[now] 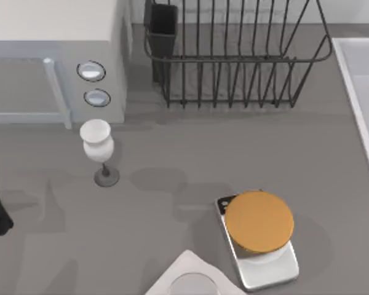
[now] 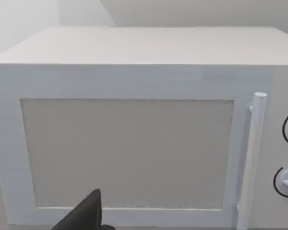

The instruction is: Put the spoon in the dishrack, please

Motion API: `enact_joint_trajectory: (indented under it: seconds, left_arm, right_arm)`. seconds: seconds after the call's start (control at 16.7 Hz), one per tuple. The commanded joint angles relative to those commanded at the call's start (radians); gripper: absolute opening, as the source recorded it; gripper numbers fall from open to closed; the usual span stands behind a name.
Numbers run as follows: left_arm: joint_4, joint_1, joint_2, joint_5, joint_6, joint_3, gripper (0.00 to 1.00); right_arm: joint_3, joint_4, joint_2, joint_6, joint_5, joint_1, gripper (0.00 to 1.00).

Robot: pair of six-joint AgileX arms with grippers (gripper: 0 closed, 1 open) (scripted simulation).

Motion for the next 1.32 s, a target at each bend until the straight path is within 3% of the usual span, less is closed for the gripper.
enact_joint_trajectory:
  seconds: [0.24, 0.3, 0.72, 1.08, 1.32]
  left_arm:
    - [0.000, 0.000, 0.000, 0.000, 0.000, 0.000, 1.00]
    - [0.000, 0.000, 0.000, 0.000, 0.000, 0.000, 1.00]
    - [0.000, 0.000, 0.000, 0.000, 0.000, 0.000, 1.00]
    - [0.000, 0.000, 0.000, 0.000, 0.000, 0.000, 1.00]
    - [0.000, 0.000, 0.000, 0.000, 0.000, 0.000, 1.00]
  right_arm:
    - [0.000, 0.000, 0.000, 0.000, 0.000, 0.000, 0.02]
    - [0.000, 0.000, 0.000, 0.000, 0.000, 0.000, 0.00]
    - [0.000, 0.000, 0.000, 0.000, 0.000, 0.000, 0.00]
    - [0.143, -0.206, -0.080, 0.016, -0.016, -0.005, 0.00]
    - [0.350, -0.486, -0.121, 0.006, -0.017, -0.010, 0.00]
